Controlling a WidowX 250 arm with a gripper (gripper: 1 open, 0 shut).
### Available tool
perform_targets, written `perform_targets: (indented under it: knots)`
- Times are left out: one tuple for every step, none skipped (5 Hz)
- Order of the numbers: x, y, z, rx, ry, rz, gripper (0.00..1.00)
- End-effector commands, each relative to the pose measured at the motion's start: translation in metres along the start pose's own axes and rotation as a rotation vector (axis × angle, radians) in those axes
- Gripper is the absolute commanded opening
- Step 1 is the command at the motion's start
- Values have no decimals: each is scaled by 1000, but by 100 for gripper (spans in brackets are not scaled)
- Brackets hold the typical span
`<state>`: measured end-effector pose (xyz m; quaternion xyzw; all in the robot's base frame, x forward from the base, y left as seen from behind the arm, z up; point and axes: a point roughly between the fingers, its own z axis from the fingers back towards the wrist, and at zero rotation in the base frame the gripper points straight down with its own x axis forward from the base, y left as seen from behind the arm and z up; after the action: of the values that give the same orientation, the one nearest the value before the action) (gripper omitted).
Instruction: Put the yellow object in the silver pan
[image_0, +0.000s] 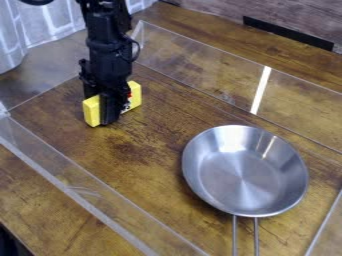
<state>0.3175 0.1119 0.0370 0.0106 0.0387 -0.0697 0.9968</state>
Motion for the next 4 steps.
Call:
perform_targets:
  knots:
    - [9, -6, 63, 72, -112, 10, 0]
    - [6, -12, 103, 105, -149, 35, 0]
    - [2, -26, 129, 126, -186, 41, 0]
    - [-8, -45, 128, 130, -208, 20, 0]
